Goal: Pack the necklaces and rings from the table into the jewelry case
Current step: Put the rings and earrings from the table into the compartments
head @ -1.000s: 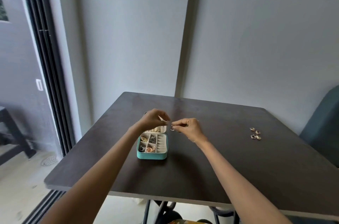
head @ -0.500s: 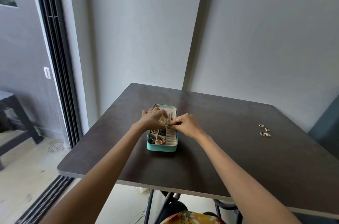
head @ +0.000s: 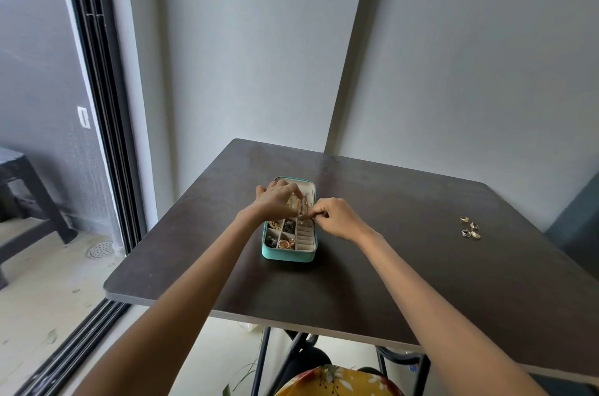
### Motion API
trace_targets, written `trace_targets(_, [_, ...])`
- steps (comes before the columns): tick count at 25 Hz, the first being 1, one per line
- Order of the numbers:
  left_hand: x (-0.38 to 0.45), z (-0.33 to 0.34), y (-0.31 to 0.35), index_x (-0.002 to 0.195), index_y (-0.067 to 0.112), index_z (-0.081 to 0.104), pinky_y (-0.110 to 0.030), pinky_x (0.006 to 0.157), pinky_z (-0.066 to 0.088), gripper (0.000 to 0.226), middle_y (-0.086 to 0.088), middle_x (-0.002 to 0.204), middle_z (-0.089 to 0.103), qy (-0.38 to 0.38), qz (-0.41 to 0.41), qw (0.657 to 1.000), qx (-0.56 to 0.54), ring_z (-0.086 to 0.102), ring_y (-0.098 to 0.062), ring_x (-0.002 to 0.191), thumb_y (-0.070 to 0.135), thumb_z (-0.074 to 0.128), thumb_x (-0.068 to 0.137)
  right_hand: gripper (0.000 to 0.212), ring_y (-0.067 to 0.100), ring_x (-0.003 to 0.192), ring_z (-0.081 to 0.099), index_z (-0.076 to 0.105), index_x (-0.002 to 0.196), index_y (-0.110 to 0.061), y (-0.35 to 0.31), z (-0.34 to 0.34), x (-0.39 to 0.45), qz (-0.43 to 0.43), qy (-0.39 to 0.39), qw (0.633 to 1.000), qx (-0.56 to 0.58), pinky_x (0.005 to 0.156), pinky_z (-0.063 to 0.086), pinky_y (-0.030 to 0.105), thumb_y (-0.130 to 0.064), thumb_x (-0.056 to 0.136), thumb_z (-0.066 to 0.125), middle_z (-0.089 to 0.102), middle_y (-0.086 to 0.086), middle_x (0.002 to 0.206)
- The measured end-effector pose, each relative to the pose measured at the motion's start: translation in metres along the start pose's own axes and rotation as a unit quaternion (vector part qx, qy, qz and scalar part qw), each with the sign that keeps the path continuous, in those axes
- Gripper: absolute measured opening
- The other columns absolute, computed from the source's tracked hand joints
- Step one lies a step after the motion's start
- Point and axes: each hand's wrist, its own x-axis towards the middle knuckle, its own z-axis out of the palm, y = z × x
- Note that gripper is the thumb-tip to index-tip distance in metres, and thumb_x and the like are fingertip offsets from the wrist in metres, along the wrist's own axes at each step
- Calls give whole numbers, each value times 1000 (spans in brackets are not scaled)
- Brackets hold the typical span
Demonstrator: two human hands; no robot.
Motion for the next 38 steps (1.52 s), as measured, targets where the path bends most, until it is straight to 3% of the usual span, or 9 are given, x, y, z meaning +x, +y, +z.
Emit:
trace_targets(3, [0,0,2,124,26,49,-42,106,18,46,-3,140,38,-16,-1,1000,2,30,-21,134,37,65,82,41,14,96,63,76,95,-16,7,-2,-7,5,59,998,4,88,49,25,7,81,45,71,1,101])
trace_targets(5, [1,2,2,125,26,47,-43,107,18,49,-4,140,38,-27,0,1000,9,29,-21,134,40,65,81,44,14,97,60,76,92,-18,8,-3,-11,-3,53,998,-20,86,50,30,8,81,43,69,-1,101])
trace_targets(14, [3,4,2,126,26,46,-44,108,17,50,-4,141,37,-39,-11,999,21,29,-22,134,43,64,82,45,13,101,49,74,97,-22,2,4,-10,-3,31,996,-84,77,44,27,6,82,43,64,-5,106])
trace_targets(17, [2,4,1,127,26,45,-44,108,17,53,-4,141,38,-44,-7,999,26,30,-22,133,49,62,81,45,13,100,51,75,94,-22,3,6,-11,1,52,996,-76,79,48,33,7,81,42,65,-5,105])
trace_targets(20, [2,5,0,127,26,44,-45,107,17,53,-4,140,38,-43,-3,999,30,30,-21,133,48,62,81,45,12,100,51,75,91,-22,3,7,-12,22,88,994,-64,76,46,29,7,81,42,66,-5,104])
trace_targets(24, [2,2,4,127,24,44,-45,107,17,56,-4,139,39,-40,1,998,38,30,-22,133,47,64,81,45,14,100,51,75,94,-22,5,10,-14,15,69,994,-88,77,49,32,6,83,41,64,-3,103])
trace_targets(27, [3,3,10,126,25,46,-44,107,17,49,-3,140,40,-25,5,999,27,30,-22,134,44,61,84,47,14,98,53,75,88,-26,10,9,-14,49,116,991,-48,76,47,31,6,82,40,65,-4,100])
trace_targets(34, [20,51,91,118,21,53,-38,101,30,28,0,127,54,93,74,984,-134,49,-18,120,31,53,92,22,23,98,59,69,101,-18,54,-11,-37,176,211,961,24,70,38,25,-14,92,50,64,4,103])
trace_targets(38, [39,108,175,116,6,51,-35,92,48,29,-11,111,61,72,33,916,-393,61,-25,102,7,56,88,19,24,100,62,68,100,-18,116,-35,-73,267,282,919,68,74,43,29,-17,89,53,67,4,106])
